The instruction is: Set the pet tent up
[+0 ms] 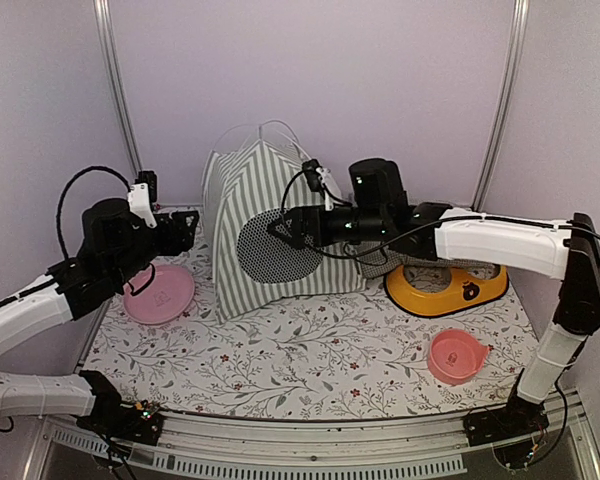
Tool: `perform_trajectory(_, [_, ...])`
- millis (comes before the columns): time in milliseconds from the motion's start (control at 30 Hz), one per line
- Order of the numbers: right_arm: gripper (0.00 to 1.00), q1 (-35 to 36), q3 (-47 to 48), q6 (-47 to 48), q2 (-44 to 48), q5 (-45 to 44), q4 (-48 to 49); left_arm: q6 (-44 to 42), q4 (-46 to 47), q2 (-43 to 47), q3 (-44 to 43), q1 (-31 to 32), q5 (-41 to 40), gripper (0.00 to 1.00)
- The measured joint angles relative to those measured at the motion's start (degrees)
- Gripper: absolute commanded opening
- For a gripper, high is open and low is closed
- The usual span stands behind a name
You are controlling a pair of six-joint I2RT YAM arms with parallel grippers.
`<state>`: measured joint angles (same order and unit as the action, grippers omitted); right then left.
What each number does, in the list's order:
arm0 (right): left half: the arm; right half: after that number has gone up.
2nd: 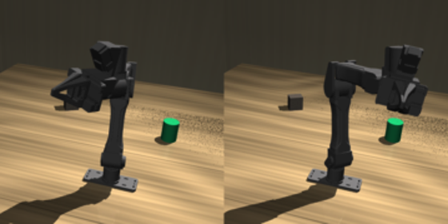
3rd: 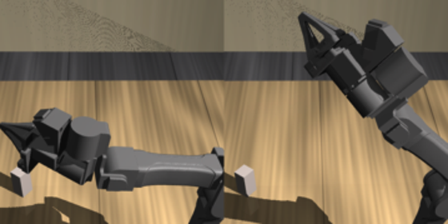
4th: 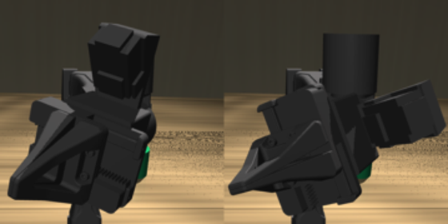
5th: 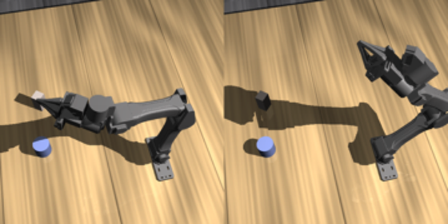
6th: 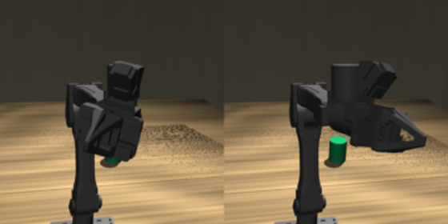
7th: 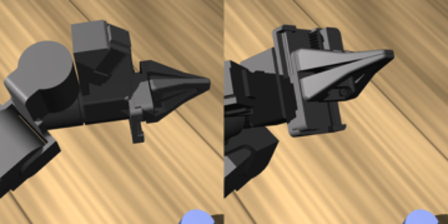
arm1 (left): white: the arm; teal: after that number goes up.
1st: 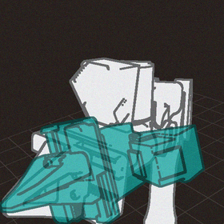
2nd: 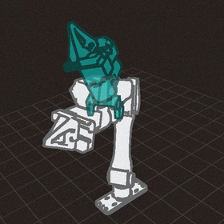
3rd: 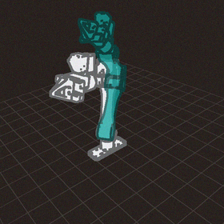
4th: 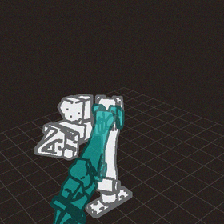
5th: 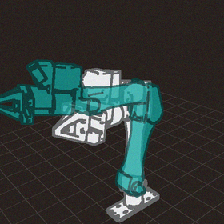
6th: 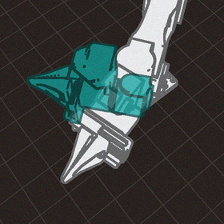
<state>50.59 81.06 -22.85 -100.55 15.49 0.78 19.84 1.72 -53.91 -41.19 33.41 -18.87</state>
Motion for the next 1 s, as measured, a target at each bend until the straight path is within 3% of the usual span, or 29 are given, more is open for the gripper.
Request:
perform_trajectory(300, [0.99, -7.7, -8.3, 3.5, 12.6, -3.1, -0.4, 1.4, -6.8, -0.6, -4.2, -0.4, 4.5, 0.73])
perform_trajectory(500, [0.99, -11.8, -11.9, 6.4, 13.1, -3.6, -1.0, 2.4, -9.1, -1.5, -6.8, -0.5, 8.4, 0.68])
perform_trajectory(700, [0.96, -14.0, -13.0, 10.7, 10.8, -2.8, -1.6, 3.0, -10.8, -3.2, -6.7, -0.5, 13.4, 0.7])
perform_trajectory(767, [0.9, -14.4, -12.6, 12.0, 9.0, -2.5, -1.7, 3.0, -10.8, -4.0, -6.7, -0.5, 14.9, 0.71])
perform_trajectory(833, [0.76, -14.6, -11.0, 13.1, 6.4, -1.7, -2.1, 3.0, -10.8, -5.3, -6.8, -0.5, 16.1, 0.7])
perform_trajectory(933, [0.45, -14.7, -6.2, 14.9, 2.0, -0.3, -3.1, 2.8, -11.0, -8.8, -7.9, -0.5, 16.7, 0.59])
perform_trajectory(1000, [0.22, -14.7, -2.0, 14.9, -0.8, 1.2, -4.2, 2.8, -11.1, -11.7, -9.7, -0.5, 16.5, 0.44])
